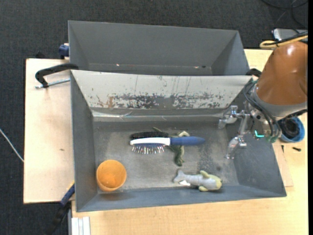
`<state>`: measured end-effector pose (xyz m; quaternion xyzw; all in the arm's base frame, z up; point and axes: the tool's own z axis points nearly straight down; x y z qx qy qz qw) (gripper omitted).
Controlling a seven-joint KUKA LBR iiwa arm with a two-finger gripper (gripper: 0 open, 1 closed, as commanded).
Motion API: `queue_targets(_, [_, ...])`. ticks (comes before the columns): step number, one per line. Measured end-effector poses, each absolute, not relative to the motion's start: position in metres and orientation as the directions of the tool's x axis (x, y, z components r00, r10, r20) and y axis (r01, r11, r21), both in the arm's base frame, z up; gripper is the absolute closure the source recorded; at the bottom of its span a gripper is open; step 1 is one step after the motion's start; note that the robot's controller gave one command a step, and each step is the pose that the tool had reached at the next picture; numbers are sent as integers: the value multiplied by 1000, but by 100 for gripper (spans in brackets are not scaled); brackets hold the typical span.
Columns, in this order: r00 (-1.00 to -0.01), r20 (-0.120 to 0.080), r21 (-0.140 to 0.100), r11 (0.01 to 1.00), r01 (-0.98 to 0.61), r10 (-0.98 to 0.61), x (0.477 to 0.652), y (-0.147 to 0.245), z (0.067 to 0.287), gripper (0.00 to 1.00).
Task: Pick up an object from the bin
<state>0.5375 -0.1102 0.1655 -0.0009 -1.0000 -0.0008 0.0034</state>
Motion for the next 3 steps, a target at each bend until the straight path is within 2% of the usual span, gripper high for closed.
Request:
queue_targets(1, [-951,-4,0,951,-310,-310,559,-47,72,0])
queue_targets(2, [-951,-11,-3,951,-309,-309,561,-47,75,100])
queue_targets(3, [-846,-11,-7,846,-532,-532,559,-51,225,100])
